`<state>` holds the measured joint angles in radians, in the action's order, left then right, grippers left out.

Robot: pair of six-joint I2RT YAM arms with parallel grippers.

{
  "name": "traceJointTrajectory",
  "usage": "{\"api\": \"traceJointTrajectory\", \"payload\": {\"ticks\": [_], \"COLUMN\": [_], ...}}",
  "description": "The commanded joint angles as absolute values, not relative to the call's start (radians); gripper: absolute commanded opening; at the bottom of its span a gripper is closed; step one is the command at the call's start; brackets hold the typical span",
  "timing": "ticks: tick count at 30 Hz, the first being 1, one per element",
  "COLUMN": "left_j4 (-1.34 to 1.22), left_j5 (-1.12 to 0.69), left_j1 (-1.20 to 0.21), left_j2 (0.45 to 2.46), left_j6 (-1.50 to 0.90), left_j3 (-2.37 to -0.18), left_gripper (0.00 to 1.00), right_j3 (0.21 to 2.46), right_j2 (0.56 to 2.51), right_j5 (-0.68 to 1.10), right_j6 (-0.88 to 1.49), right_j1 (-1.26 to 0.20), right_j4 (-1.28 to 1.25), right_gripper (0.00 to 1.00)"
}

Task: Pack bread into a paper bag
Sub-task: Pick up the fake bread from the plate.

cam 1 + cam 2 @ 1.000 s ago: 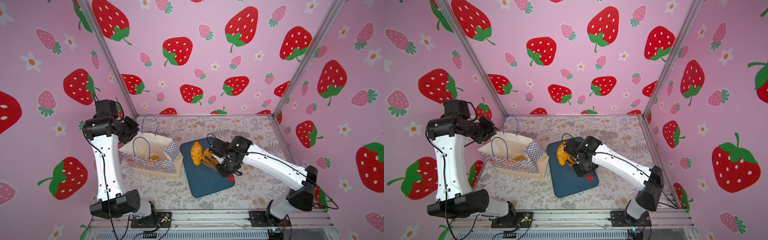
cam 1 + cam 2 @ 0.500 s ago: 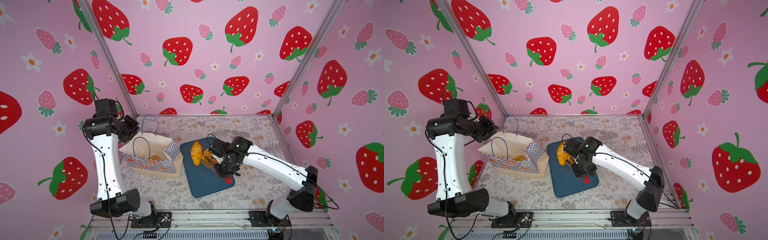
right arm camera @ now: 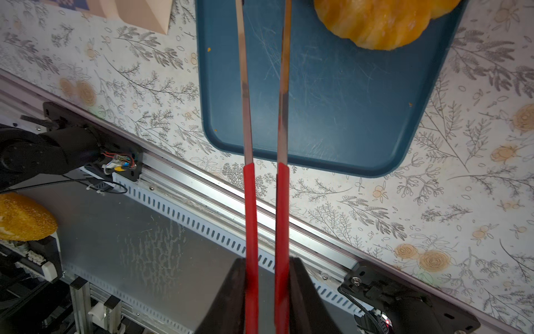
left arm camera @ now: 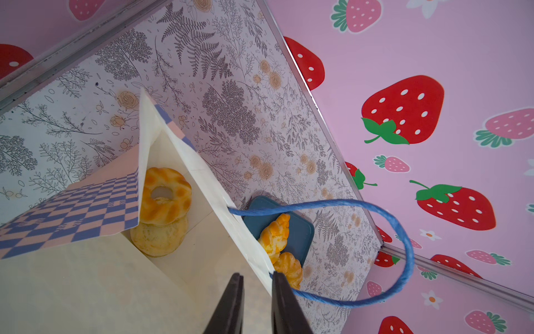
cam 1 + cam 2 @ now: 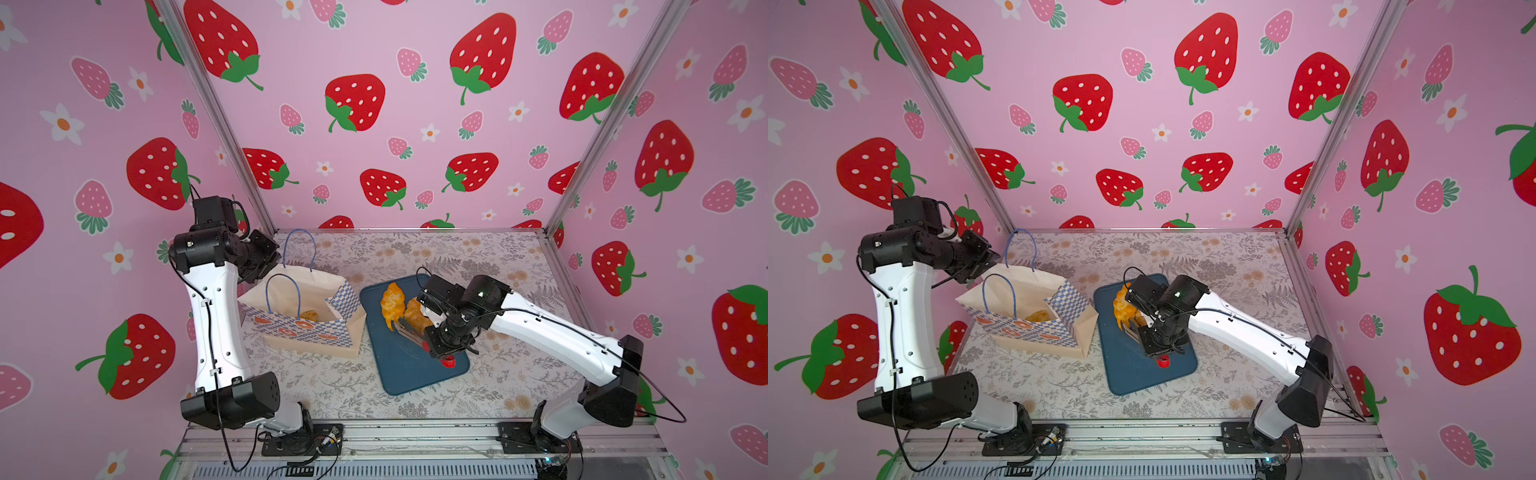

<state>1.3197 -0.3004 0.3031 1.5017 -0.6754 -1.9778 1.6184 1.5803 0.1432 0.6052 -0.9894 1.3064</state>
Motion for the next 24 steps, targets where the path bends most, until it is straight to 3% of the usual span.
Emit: {"api": "traceJointTrajectory", "payload": {"ticks": [1, 24], "left_j4": [1.309, 1.319], "left_j5": [-0.319, -0.328], "left_j1": [0.307, 0.307], "left_j2": [1.499, 1.515], "left_j6": [-0.654, -0.649], "left_j3": [-1.984, -1.996], "left_gripper": [0.23, 0.23], "right_j3": [1.644, 1.569], "right_j2": [1.608, 1.613], "right_j5": [0.131, 0.008], "right_j6": [0.59, 0.702], "right_j1": [-0.997, -1.006], "right_j4": [1.314, 1.355], "right_gripper": [0.26, 0.31]}}
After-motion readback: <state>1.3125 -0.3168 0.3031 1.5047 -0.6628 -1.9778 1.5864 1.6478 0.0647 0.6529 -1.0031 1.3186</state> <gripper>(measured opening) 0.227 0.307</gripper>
